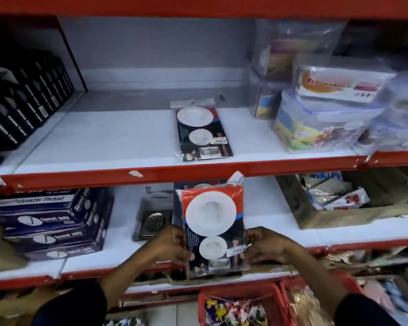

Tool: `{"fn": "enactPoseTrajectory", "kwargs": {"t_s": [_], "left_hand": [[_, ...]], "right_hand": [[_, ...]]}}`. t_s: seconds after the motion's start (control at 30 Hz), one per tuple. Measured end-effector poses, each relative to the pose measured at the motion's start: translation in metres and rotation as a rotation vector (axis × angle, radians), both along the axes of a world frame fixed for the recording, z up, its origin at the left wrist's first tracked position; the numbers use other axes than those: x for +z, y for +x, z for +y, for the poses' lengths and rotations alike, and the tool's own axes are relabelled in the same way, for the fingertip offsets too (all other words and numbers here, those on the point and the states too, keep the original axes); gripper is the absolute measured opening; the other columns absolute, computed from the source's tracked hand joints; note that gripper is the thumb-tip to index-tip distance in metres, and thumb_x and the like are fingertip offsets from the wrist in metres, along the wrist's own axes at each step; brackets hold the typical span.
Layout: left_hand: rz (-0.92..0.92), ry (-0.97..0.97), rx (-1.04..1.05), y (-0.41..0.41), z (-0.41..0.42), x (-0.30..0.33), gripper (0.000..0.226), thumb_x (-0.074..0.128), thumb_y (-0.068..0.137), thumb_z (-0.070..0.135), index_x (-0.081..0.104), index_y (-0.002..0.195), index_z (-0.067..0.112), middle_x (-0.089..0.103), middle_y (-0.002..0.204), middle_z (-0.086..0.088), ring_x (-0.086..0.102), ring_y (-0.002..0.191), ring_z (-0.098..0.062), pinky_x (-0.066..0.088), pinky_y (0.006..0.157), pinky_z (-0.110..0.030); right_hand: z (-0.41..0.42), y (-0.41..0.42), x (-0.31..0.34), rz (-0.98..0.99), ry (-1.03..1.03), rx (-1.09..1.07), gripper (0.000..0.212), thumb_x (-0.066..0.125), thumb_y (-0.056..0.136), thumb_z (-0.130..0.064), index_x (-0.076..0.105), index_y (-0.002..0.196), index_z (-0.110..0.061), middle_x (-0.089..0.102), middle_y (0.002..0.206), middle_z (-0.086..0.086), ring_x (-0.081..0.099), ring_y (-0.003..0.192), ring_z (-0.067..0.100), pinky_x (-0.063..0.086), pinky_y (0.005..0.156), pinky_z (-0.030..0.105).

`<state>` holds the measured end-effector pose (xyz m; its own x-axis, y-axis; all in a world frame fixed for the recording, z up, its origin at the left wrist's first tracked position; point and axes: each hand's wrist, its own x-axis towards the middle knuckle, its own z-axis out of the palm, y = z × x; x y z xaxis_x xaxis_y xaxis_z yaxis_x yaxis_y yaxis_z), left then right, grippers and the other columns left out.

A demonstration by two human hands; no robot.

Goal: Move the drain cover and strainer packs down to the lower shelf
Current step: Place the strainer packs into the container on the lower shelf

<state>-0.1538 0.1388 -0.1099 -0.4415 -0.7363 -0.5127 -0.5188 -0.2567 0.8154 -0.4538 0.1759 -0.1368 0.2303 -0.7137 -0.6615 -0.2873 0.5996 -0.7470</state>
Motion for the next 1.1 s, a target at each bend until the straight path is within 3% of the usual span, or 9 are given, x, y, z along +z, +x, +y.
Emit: {"fn": "enactPoseTrajectory", "kwargs": {"t_s": [0.13, 0.23, 0.43, 0.57, 0.63, 0.73, 0.87, 0.97, 1.1], "left_hand": [[-0.034, 0.131, 0.021, 0.0, 0.009, -0.041, 0.021, 0.083, 0.069, -0.002, 0.065, 0.073, 0.009, 0.072, 0.063, -0.006, 0.069, 0.058, -0.021, 0.062, 0.061, -0.039], [-0.039, 0.188, 0.049, -0.003, 0.009, -0.057, 0.027, 0.08, 0.073, -0.003, 0.059, 0.086, 0.006, 0.068, 0.066, -0.006, 0.068, 0.057, -0.022, 0.062, 0.056, -0.039], [-0.021, 0.13, 0.244, -0.016, -0.029, -0.051, 0.04, 0.077, 0.076, -0.008, 0.054, 0.107, 0.004, 0.064, 0.084, -0.012, 0.066, 0.053, -0.019, 0.058, 0.047, -0.033], [-0.04, -0.014, 0.343, -0.027, -0.06, -0.045, 0.047, 0.074, 0.08, -0.005, 0.052, 0.121, 0.001, 0.064, 0.091, -0.007, 0.067, 0.068, -0.015, 0.057, 0.052, -0.025], [-0.096, -0.082, 0.348, -0.03, -0.067, -0.048, 0.058, 0.075, 0.08, -0.002, 0.048, 0.131, -0.005, 0.068, 0.108, -0.015, 0.067, 0.09, -0.024, 0.059, 0.073, -0.033], [-0.191, -0.221, 0.28, -0.03, -0.061, -0.044, 0.052, 0.073, 0.081, 0.001, 0.053, 0.128, -0.007, 0.063, 0.128, -0.021, 0.061, 0.109, -0.023, 0.05, 0.095, -0.033], [-0.225, -0.427, 0.142, -0.026, -0.047, -0.024, 0.049, 0.073, 0.083, 0.015, 0.058, 0.13, 0.007, 0.065, 0.13, -0.006, 0.061, 0.113, -0.012, 0.047, 0.098, -0.024], [-0.218, -0.672, 0.12, -0.02, -0.04, 0.012, 0.04, 0.072, 0.085, 0.021, 0.064, 0.124, 0.024, 0.072, 0.089, 0.012, 0.061, 0.072, 0.011, 0.049, 0.075, -0.009], [-0.143, -0.957, 0.115, -0.02, -0.033, 0.072, 0.018, 0.068, 0.086, 0.021, 0.073, 0.102, 0.029, 0.075, 0.089, 0.016, 0.067, 0.073, 0.003, 0.053, 0.07, -0.011]], "right_hand": [[0.016, 0.004, -0.03, 0.023, 0.129, 0.034, 0.027, 0.067, 0.078, 0.017, 0.063, 0.101, 0.002, 0.071, 0.09, 0.02, 0.072, 0.075, 0.025, 0.06, 0.067, 0.035], [0.017, 0.006, -0.036, 0.079, 0.126, 0.029, 0.026, 0.069, 0.078, 0.013, 0.065, 0.091, -0.009, 0.073, 0.078, 0.01, 0.07, 0.077, 0.022, 0.058, 0.067, 0.035], [-0.031, 0.004, -0.031, 0.144, -0.03, -0.189, 0.036, 0.076, 0.076, 0.011, 0.066, 0.105, -0.006, 0.076, 0.083, 0.005, 0.072, 0.072, 0.019, 0.057, 0.059, 0.03], [-0.064, 0.011, -0.032, 0.254, -0.209, -0.316, 0.047, 0.082, 0.07, 0.003, 0.065, 0.113, -0.003, 0.073, 0.11, 0.008, 0.07, 0.098, 0.027, 0.059, 0.083, 0.038], [-0.07, 0.016, -0.034, 0.344, -0.305, -0.313, 0.054, 0.082, 0.072, -0.002, 0.061, 0.121, -0.01, 0.068, 0.116, 0.004, 0.065, 0.109, 0.023, 0.052, 0.091, 0.031], [-0.071, 0.018, -0.038, 0.431, -0.456, -0.309, 0.047, 0.072, 0.073, -0.011, 0.066, 0.119, -0.01, 0.069, 0.121, 0.006, 0.067, 0.111, 0.026, 0.054, 0.097, 0.039], [-0.057, 0.021, -0.013, 0.484, -0.735, -0.267, 0.035, 0.066, 0.082, -0.001, 0.072, 0.114, -0.013, 0.074, 0.113, -0.001, 0.072, 0.099, 0.012, 0.059, 0.09, 0.031], [-0.048, 0.031, 0.031, 0.467, -0.953, -0.297, 0.033, 0.067, 0.084, 0.007, 0.077, 0.098, -0.022, 0.077, 0.095, -0.012, 0.072, 0.079, 0.001, 0.057, 0.071, 0.015], [-0.049, 0.048, 0.094, 0.409, -1.356, -0.289, 0.03, 0.069, 0.076, 0.016, 0.077, 0.082, -0.012, 0.075, 0.086, -0.007, 0.07, 0.076, 0.005, 0.056, 0.065, 0.019]]}}
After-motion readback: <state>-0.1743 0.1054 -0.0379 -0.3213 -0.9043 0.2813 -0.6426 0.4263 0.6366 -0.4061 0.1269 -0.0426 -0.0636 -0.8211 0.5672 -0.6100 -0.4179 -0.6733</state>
